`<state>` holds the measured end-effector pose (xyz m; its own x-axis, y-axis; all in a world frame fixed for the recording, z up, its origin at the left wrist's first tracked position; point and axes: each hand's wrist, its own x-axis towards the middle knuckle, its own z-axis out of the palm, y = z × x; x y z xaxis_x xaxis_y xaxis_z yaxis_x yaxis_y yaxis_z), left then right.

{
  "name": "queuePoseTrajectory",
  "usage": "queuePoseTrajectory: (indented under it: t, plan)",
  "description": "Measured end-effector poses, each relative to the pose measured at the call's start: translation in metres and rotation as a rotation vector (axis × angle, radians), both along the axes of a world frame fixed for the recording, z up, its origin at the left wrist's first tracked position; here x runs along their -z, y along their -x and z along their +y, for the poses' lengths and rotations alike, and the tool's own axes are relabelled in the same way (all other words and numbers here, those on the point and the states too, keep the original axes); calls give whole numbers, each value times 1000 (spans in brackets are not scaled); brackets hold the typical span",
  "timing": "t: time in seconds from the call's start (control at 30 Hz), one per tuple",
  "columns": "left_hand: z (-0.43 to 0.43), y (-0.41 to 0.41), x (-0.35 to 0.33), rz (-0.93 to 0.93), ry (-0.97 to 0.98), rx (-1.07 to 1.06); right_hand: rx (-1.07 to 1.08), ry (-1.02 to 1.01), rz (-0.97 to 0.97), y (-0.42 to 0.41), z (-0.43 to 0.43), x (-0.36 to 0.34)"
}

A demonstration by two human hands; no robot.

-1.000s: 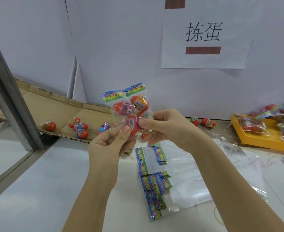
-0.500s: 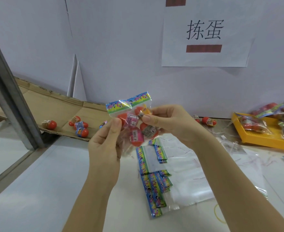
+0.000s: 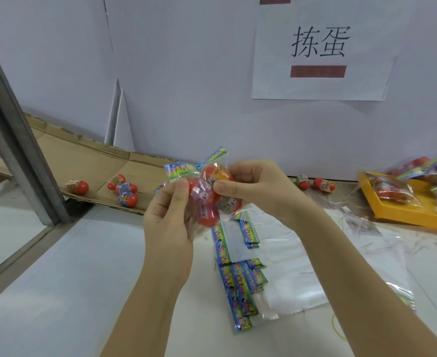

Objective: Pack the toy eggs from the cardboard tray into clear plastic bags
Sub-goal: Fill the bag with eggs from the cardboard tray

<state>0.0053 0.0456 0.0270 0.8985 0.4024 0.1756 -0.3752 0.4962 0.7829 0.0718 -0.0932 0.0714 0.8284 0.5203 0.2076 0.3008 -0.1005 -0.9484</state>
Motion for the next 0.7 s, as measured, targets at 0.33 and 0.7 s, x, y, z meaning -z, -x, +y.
queuePoseTrajectory:
  t: [0.33, 0.7]
  plan:
    - [1, 2, 0, 114, -180, -21, 10, -24, 34, 1, 0, -2]
    - [-1, 3, -3, 122, -151, 12, -23, 20, 59, 3, -8, -9]
